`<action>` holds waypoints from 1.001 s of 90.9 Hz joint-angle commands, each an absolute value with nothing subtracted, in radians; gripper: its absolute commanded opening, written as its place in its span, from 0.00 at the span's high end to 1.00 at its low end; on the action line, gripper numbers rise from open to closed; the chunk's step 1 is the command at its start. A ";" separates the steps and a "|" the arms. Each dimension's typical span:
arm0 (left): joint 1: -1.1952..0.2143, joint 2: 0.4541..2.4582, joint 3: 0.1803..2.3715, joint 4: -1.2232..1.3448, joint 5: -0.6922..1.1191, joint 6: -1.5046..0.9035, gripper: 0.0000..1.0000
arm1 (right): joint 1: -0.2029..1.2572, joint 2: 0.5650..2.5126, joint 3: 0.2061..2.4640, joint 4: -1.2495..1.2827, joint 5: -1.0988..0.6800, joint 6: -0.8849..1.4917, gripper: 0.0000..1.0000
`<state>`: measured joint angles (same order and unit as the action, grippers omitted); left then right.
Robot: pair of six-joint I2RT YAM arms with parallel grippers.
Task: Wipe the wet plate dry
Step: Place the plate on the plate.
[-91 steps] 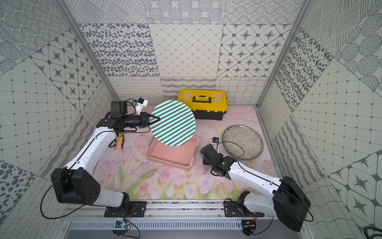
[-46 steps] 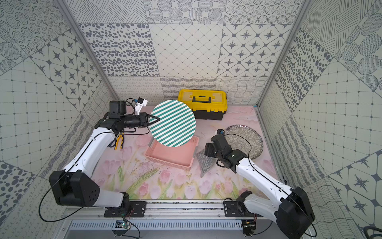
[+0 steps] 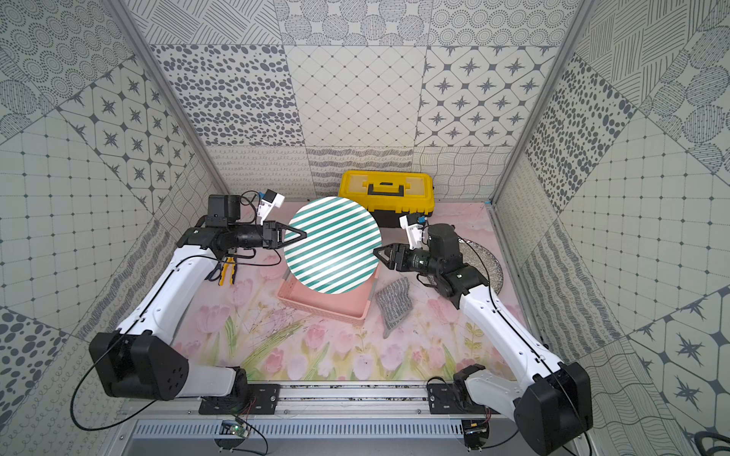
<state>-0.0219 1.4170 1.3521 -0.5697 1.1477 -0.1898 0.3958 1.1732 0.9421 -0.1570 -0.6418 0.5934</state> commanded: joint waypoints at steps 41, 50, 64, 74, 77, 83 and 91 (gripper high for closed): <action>-0.077 1.418 1.384 -0.614 1.218 -0.125 0.76 | 0.356 1.215 0.917 0.123 -0.666 0.757 1.00; -0.074 1.405 1.387 -0.615 1.156 -0.121 0.25 | 0.264 1.170 0.870 0.149 -0.646 0.823 1.00; -0.075 1.383 1.385 -0.618 1.050 -0.111 0.00 | 0.092 1.071 0.809 0.103 -0.584 0.902 1.00; -0.074 1.376 1.382 -0.616 0.975 -0.109 0.00 | -0.011 0.992 0.756 0.006 -0.497 0.929 1.00; -0.074 1.376 1.380 -0.612 0.951 -0.110 0.00 | -0.055 0.969 0.732 -0.002 -0.480 0.956 1.00; -0.074 1.378 1.380 -0.610 0.919 -0.110 0.00 | -0.124 0.922 0.676 -0.007 -0.455 1.009 1.00; -0.074 1.385 1.378 -0.606 0.906 -0.112 0.00 | -0.212 0.857 0.608 -0.020 -0.425 1.079 1.00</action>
<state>-0.0708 1.3861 1.3659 -0.6029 1.0065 -0.1390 -0.1417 0.9417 0.6632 -0.0391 -0.5007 0.9676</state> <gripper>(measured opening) 0.996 0.096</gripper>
